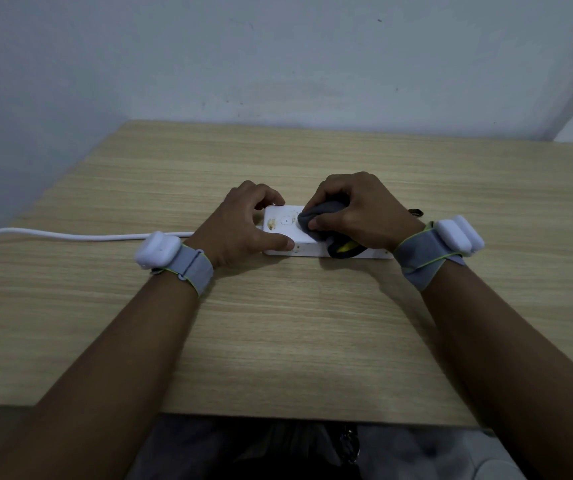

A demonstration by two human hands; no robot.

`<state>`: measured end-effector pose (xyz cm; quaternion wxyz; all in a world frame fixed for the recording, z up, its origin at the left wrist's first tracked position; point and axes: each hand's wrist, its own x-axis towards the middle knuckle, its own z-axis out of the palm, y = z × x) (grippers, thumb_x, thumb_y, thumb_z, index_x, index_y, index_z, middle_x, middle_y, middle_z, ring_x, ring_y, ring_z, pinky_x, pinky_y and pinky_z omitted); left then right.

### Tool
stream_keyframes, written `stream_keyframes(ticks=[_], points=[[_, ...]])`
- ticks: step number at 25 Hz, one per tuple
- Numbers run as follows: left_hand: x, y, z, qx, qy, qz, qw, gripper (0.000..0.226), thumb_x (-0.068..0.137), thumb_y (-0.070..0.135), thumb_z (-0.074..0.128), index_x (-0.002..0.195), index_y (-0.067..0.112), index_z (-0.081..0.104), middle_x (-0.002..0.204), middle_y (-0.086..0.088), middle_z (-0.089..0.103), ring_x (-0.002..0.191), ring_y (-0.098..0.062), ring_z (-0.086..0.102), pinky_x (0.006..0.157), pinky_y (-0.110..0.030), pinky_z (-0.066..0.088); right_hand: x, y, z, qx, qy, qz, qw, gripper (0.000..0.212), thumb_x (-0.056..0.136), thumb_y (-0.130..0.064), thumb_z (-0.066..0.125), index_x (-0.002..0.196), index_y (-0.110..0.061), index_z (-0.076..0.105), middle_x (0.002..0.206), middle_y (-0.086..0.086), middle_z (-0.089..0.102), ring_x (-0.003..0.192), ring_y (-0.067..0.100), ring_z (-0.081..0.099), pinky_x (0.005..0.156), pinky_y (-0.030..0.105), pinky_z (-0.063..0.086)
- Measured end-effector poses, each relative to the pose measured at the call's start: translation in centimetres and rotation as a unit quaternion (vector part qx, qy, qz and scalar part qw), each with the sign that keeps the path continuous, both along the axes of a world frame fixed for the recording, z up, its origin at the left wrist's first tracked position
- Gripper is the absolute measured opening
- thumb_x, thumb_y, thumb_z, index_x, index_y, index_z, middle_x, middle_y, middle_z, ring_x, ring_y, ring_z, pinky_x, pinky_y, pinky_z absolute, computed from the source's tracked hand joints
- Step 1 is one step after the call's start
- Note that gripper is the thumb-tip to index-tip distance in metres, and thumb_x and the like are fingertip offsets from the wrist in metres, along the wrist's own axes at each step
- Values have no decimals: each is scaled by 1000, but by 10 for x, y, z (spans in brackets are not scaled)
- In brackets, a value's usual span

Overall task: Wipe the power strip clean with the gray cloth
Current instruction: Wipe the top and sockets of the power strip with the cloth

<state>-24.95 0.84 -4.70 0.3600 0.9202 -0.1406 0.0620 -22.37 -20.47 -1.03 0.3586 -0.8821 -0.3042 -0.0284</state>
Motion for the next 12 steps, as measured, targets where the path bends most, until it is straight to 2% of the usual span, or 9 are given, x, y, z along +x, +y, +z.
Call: stream_keyframes(ticks=[3,6,10,12], points=[[1,0,-1,2,-3,3,1000,71,54,49,74,116,20,57,116,-2,51,112,-20,47,93,-36,44,-2,1,1,4,20,5,1000,17,69,-13,78,86,-14,75,87,-2,70,84,14,66,76,29,54],[2,0,-2,-1,-5,3,1000,71,55,48,74,117,20,55,117,-2,51,112,-19,48,92,-34,44,-1,3,0,-4,-14,-13,1000,17,71,-14,77,87,-15,75,88,-1,70,85,15,65,80,35,53],[1,0,-1,3,-7,1,1000,70,55,48,74,117,19,56,116,-2,51,111,-19,48,92,-36,44,-2,2,1,-4,16,6,1000,17,69,-13,78,86,-15,75,88,-2,70,85,14,65,78,34,54],[0,0,-1,4,-7,1,1000,70,56,48,74,116,19,56,116,-3,51,111,-20,47,92,-36,44,0,3,-2,-9,-20,-21,1000,16,72,-17,76,88,-16,75,90,-1,70,87,15,63,80,36,52]])
